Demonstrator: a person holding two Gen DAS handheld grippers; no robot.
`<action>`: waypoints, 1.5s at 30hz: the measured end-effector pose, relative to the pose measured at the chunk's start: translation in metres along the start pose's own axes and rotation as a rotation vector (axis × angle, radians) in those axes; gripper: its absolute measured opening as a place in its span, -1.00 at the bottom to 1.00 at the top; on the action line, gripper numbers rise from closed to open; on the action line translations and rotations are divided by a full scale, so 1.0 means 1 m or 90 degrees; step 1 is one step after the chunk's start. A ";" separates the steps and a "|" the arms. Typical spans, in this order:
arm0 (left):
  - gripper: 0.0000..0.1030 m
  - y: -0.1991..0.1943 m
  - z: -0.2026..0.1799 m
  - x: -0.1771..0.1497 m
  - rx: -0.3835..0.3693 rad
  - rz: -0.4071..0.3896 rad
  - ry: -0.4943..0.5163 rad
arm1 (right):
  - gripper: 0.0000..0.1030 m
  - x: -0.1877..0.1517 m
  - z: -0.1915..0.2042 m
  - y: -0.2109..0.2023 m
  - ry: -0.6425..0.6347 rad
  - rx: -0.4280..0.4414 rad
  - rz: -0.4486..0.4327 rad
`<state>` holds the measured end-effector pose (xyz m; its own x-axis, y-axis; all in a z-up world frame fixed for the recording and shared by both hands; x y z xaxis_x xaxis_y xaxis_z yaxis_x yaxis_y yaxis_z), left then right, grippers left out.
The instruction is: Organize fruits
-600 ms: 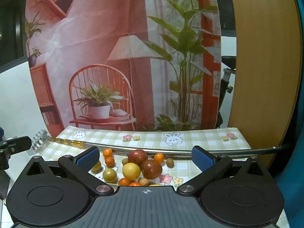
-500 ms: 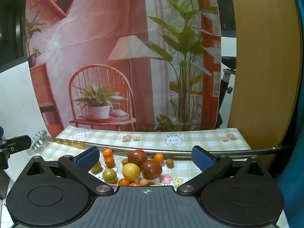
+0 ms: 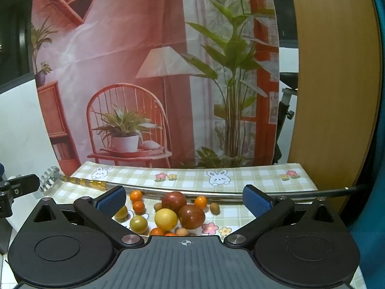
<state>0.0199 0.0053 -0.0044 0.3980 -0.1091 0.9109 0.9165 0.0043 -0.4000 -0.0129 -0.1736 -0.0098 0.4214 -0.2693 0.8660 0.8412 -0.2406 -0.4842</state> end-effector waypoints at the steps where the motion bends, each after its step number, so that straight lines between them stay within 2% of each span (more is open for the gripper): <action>1: 1.00 0.000 -0.001 0.000 0.000 0.000 0.000 | 1.00 -0.001 0.001 0.000 0.000 -0.001 0.000; 37: 1.00 -0.005 -0.003 -0.002 0.000 -0.017 -0.012 | 1.00 -0.001 0.000 -0.006 -0.002 -0.003 -0.010; 45: 1.00 -0.011 -0.002 -0.002 0.001 -0.042 -0.020 | 1.00 0.000 -0.002 -0.009 0.005 -0.006 -0.023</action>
<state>0.0088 0.0039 -0.0016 0.3385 -0.0777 0.9378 0.9406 -0.0009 -0.3396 -0.0214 -0.1732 -0.0053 0.3885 -0.2675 0.8818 0.8523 -0.2593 -0.4542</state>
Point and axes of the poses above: each gripper's, at about its wrist camera, not at the fingertips, and y roughly the way its jaws point, z to its left, x to its top, the point moved 2 cm from there along y, roughly the way its jaws point
